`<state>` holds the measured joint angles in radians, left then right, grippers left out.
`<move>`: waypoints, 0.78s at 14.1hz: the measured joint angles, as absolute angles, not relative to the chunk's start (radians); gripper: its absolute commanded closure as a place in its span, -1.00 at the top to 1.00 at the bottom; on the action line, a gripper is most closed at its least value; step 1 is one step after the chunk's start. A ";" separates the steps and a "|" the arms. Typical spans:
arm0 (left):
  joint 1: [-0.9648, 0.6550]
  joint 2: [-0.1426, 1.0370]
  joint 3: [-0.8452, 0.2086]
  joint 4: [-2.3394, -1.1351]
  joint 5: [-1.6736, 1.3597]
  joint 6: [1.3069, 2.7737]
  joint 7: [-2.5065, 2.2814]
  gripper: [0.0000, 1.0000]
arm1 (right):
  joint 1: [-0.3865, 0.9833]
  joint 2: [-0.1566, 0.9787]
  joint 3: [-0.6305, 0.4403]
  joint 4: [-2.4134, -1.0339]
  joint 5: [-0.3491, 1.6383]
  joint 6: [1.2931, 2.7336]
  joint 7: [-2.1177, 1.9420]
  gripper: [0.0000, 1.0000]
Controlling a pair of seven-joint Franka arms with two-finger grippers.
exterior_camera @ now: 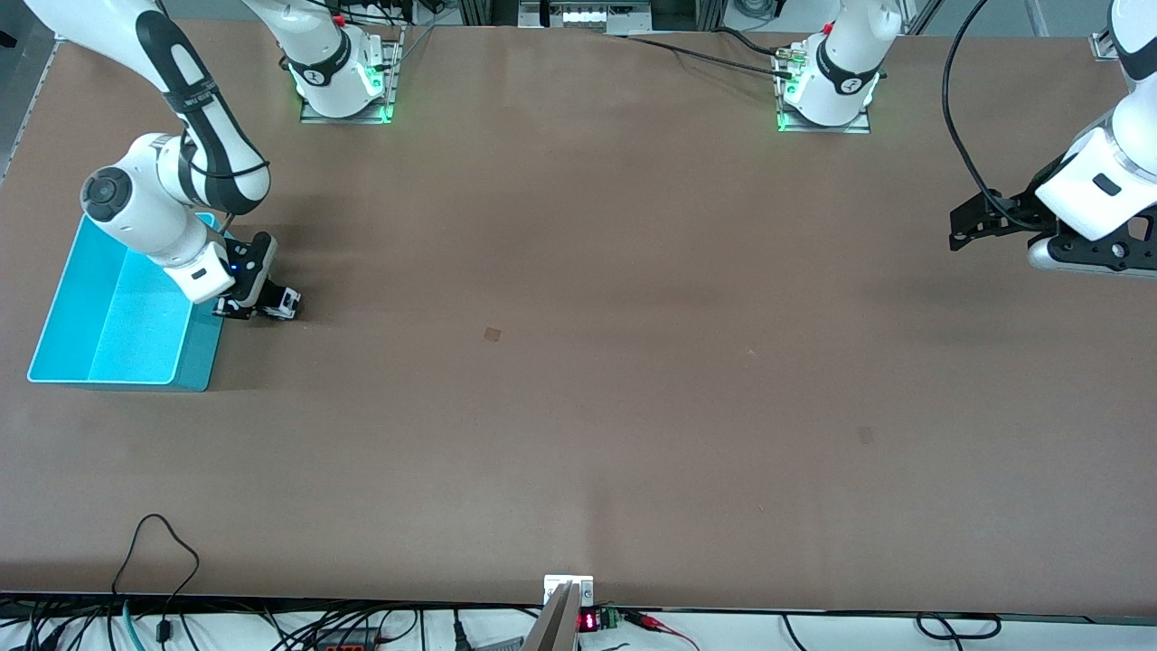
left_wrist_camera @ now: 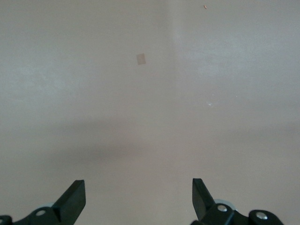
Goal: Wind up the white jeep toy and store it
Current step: 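Lift the jeep off the table with the right gripper, then lower the jeep into the blue bin and open the right gripper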
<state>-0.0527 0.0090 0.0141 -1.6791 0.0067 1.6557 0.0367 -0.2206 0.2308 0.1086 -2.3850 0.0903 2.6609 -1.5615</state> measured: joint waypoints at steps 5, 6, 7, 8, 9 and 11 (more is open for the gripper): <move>-0.053 0.009 0.014 -1.679 0.007 1.656 0.037 1.00 | -0.222 0.212 0.111 -2.210 0.177 2.490 -1.475 -1.00; -0.053 0.009 0.013 -1.679 0.007 1.656 0.037 1.00 | -0.222 0.211 0.110 -2.179 0.178 2.465 -1.430 -1.00; -0.053 0.009 0.013 -1.679 0.007 1.656 0.037 1.00 | -0.223 0.211 0.108 -2.152 0.179 2.442 -1.384 -1.00; -0.053 0.009 0.012 -1.679 0.007 1.656 0.038 1.00 | -0.224 0.209 0.105 -2.129 0.179 2.421 -1.337 -1.00; -0.053 0.009 0.012 -1.679 0.007 1.656 0.039 1.00 | -0.225 0.206 0.100 -2.112 0.179 2.406 -1.292 -1.00; -0.053 0.009 0.012 -1.679 0.007 1.656 0.041 1.00 | -0.227 0.189 0.077 -2.097 0.179 2.394 -1.214 -1.00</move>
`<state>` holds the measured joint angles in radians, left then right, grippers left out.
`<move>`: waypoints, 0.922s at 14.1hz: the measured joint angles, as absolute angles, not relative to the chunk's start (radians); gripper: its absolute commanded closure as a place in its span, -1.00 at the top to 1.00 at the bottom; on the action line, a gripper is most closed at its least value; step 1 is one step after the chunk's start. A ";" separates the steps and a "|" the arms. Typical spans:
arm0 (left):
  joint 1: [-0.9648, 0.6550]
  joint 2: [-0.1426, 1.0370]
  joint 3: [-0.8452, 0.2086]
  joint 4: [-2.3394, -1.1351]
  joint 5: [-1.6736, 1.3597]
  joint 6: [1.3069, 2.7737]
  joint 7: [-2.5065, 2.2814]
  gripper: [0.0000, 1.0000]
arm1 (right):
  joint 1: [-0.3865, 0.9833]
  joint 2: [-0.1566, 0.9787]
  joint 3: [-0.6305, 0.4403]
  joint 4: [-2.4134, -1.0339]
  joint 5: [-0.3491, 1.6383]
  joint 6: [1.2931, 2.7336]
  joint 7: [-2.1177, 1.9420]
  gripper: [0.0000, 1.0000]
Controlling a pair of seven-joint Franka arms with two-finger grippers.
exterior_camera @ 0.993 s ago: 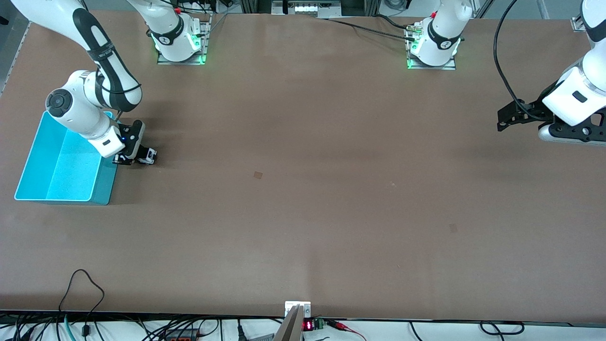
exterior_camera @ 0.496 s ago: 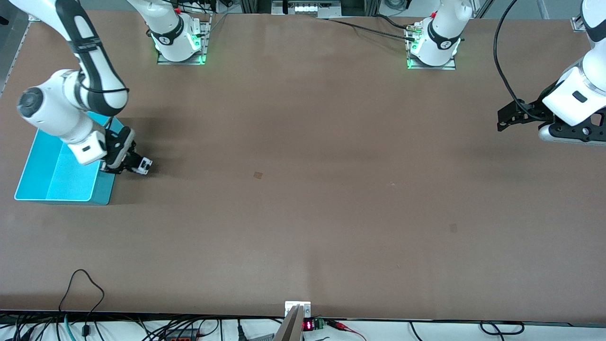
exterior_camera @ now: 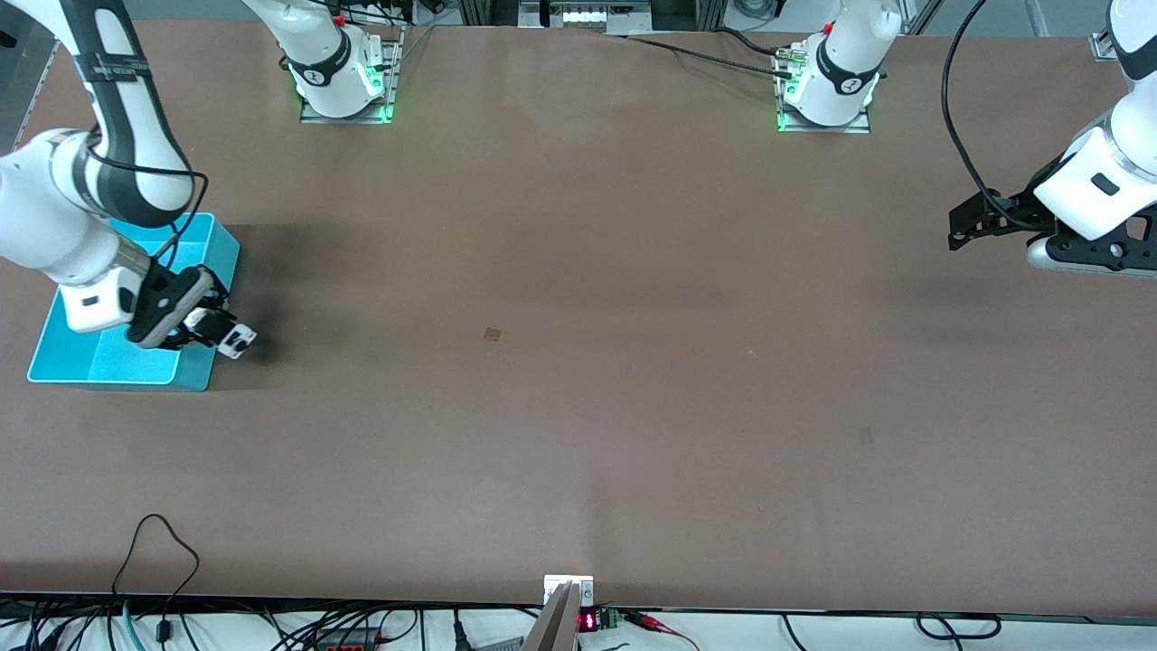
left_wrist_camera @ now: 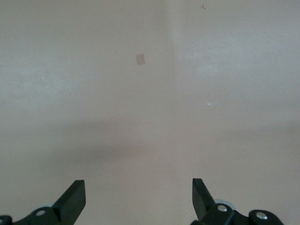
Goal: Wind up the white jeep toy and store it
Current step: 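Lower the jeep into the blue bin and open the right gripper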
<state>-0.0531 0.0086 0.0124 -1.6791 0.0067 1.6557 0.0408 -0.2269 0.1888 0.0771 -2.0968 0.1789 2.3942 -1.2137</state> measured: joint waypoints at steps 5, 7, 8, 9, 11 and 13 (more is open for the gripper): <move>-0.053 0.008 0.012 -1.679 0.007 1.656 0.042 1.00 | -0.235 0.169 -0.009 -2.096 0.159 2.316 -0.948 -1.00; -0.053 0.008 0.012 -1.679 0.007 1.656 0.042 1.00 | -0.237 0.169 -0.032 -2.096 0.099 2.313 -0.831 -1.00; -0.053 0.008 0.012 -1.679 0.007 1.656 0.042 1.00 | -0.237 0.169 -0.042 -2.096 0.057 2.312 -0.760 -1.00; -0.053 0.008 0.012 -1.679 0.007 1.656 0.042 1.00 | -0.238 0.170 -0.053 -2.096 0.017 2.310 -0.687 -1.00; -0.054 0.008 0.012 -1.679 0.007 1.656 0.042 1.00 | -0.241 0.175 -0.073 -2.100 -0.023 2.307 -0.566 -1.00; -0.054 0.008 0.011 -1.679 0.007 1.656 0.042 1.00 | -0.250 0.181 -0.081 -2.111 -0.033 2.304 -0.482 -1.00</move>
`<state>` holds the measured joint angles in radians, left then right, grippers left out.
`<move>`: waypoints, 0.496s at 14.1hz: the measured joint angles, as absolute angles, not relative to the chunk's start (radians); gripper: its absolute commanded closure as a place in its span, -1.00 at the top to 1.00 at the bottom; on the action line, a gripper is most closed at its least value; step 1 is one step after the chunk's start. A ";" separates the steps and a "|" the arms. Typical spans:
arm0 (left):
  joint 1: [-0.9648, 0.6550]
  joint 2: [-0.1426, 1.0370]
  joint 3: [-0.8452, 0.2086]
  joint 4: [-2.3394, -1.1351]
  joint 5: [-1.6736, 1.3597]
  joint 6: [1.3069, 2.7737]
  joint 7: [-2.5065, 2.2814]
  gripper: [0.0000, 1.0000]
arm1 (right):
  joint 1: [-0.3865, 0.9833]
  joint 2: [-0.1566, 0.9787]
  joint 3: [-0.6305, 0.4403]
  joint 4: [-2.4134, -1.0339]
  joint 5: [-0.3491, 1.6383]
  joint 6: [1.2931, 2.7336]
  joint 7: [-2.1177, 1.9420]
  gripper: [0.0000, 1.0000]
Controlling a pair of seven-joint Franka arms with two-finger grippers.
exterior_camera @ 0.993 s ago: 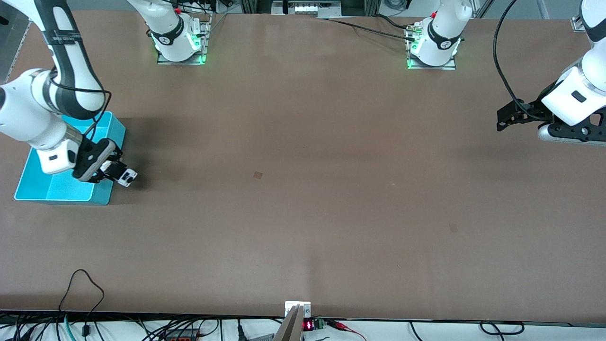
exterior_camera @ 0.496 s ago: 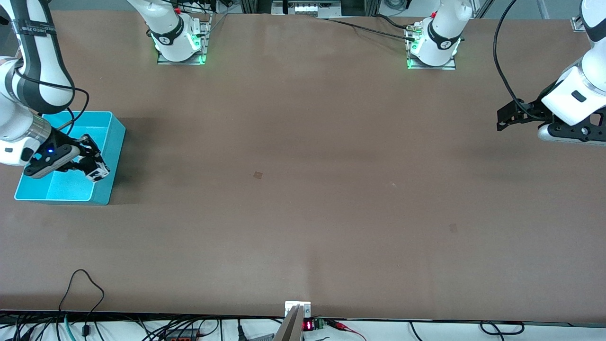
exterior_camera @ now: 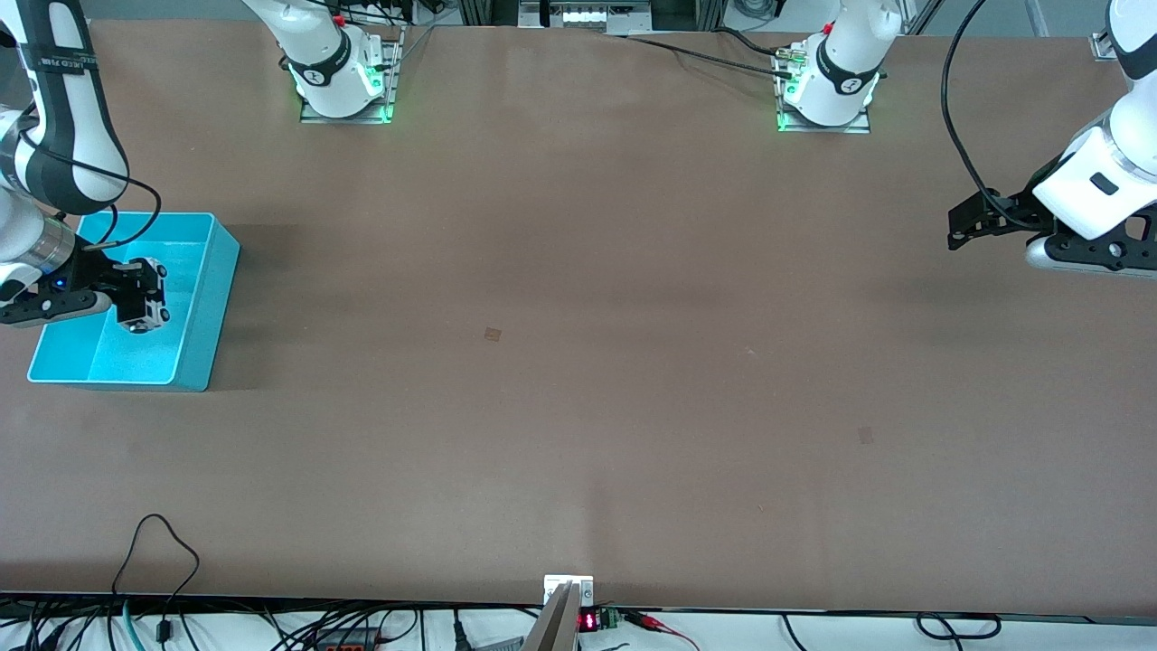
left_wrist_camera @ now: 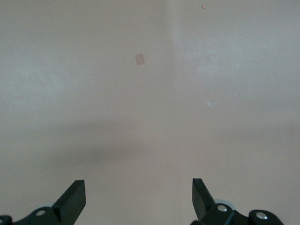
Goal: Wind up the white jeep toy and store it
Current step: 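Lower the jeep into the blue bin and open the right gripper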
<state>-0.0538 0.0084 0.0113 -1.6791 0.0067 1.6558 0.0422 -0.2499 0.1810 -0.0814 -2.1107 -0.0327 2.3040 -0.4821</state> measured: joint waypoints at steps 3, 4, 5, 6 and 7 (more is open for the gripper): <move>-0.054 0.008 0.011 -1.679 0.007 1.656 0.042 1.00 | -0.293 0.203 -0.084 -2.127 -0.050 2.306 -0.424 -1.00; -0.054 0.008 0.011 -1.679 0.007 1.656 0.042 1.00 | -0.313 0.212 -0.085 -2.134 -0.050 2.313 -0.423 -1.00; -0.054 0.008 0.011 -1.679 0.007 1.656 0.042 1.00 | -0.329 0.220 -0.086 -2.144 -0.050 2.325 -0.423 -1.00; -0.054 0.008 0.011 -1.679 0.007 1.656 0.042 1.00 | -0.342 0.227 -0.087 -2.160 -0.050 2.350 -0.423 -1.00; -0.054 0.008 0.011 -1.679 0.007 1.656 0.042 1.00 | -0.352 0.233 -0.087 -2.183 -0.050 2.384 -0.423 -1.00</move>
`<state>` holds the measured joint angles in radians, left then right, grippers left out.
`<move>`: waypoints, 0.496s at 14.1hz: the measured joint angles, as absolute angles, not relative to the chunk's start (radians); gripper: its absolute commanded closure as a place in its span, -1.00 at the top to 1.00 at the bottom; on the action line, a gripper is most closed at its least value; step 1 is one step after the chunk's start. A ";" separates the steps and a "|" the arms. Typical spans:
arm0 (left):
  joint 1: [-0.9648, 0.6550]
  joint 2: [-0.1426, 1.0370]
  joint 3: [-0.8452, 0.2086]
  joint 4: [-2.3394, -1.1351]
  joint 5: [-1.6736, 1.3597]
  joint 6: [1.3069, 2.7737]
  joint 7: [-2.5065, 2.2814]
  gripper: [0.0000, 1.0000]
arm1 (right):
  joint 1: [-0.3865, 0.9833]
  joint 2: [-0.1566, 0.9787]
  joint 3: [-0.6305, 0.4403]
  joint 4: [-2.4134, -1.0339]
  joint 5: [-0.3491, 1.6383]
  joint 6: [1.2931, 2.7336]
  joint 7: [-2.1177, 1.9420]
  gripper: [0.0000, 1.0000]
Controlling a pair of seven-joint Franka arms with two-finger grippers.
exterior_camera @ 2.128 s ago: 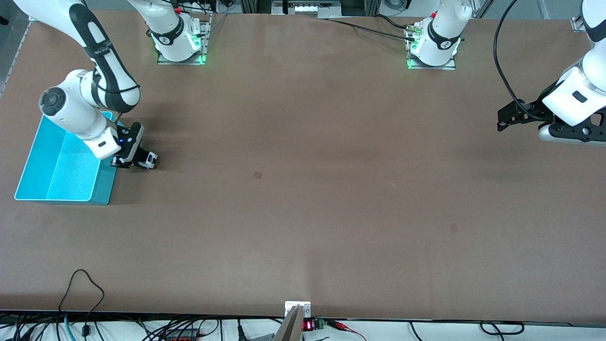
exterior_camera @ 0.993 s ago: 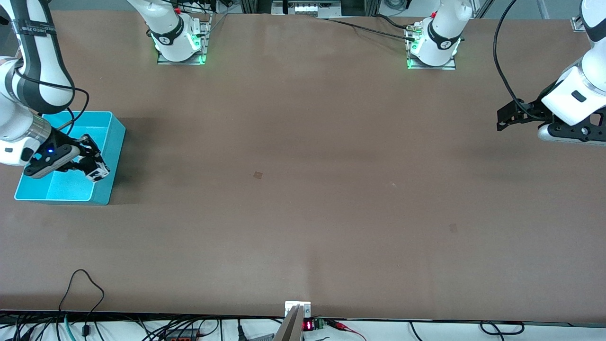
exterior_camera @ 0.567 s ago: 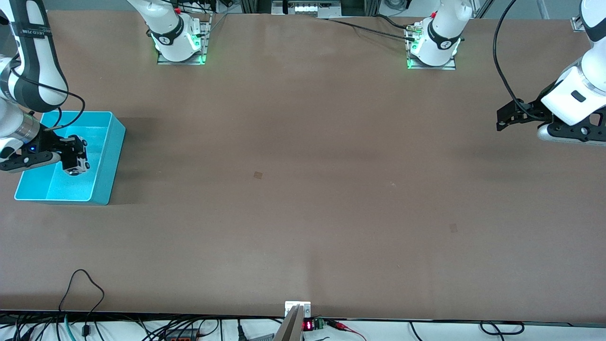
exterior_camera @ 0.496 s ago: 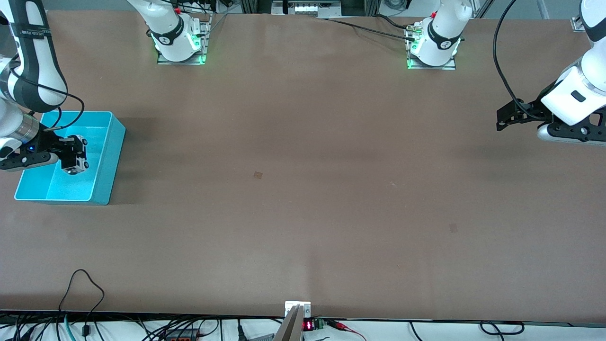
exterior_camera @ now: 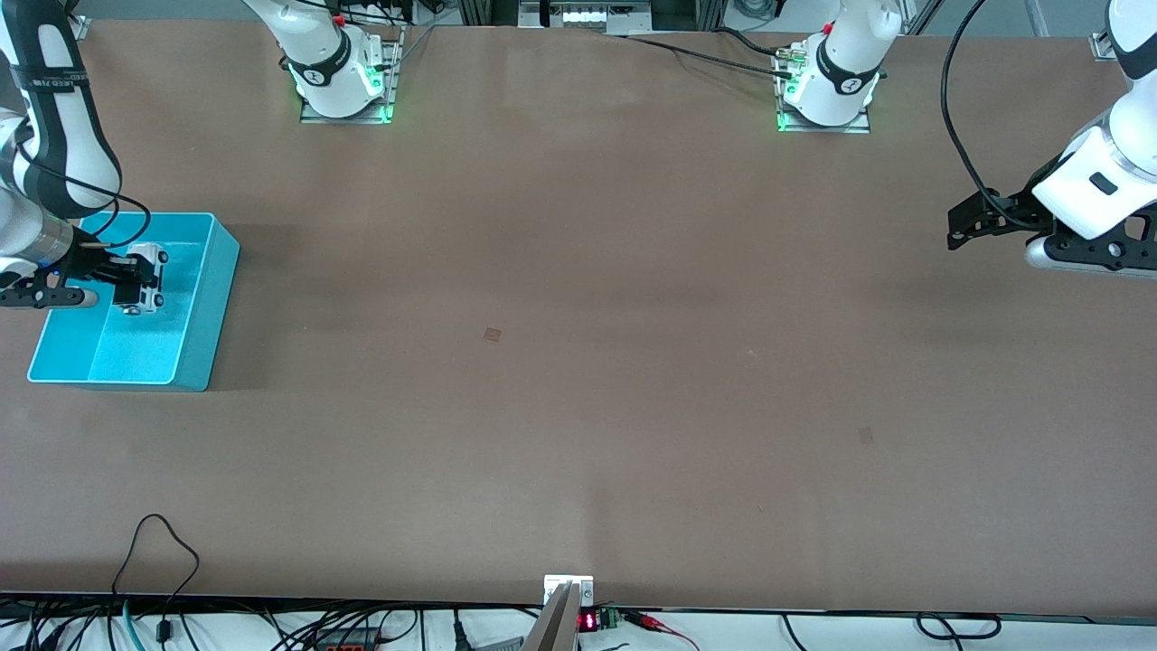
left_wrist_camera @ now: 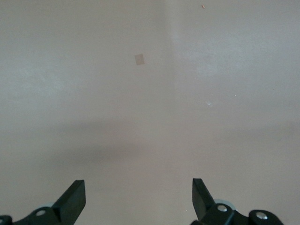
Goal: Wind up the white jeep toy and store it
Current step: 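Lower the jeep into the blue bin and open the right gripper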
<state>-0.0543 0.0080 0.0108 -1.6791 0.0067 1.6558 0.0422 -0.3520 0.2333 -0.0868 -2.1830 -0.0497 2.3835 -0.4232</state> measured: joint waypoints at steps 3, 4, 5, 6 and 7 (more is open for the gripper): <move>-0.055 0.008 0.011 -1.679 0.007 1.656 0.042 1.00 | -0.377 0.260 -0.087 -2.252 -0.050 2.486 -0.422 -1.00; -0.055 0.008 0.011 -1.679 0.007 1.656 0.042 1.00 | -0.389 0.277 -0.088 -2.263 -0.050 2.514 -0.422 -1.00; -0.055 0.007 0.011 -1.679 0.007 1.656 0.042 1.00 | -0.401 0.296 -0.088 -2.269 -0.050 2.537 -0.422 -1.00; -0.055 0.007 0.010 -1.679 0.007 1.656 0.042 1.00 | -0.412 0.313 -0.088 -2.271 -0.050 2.551 -0.422 -0.97; -0.055 0.007 0.010 -1.679 0.007 1.656 0.042 1.00 | -0.418 0.328 -0.088 -2.271 -0.050 2.561 -0.422 -0.81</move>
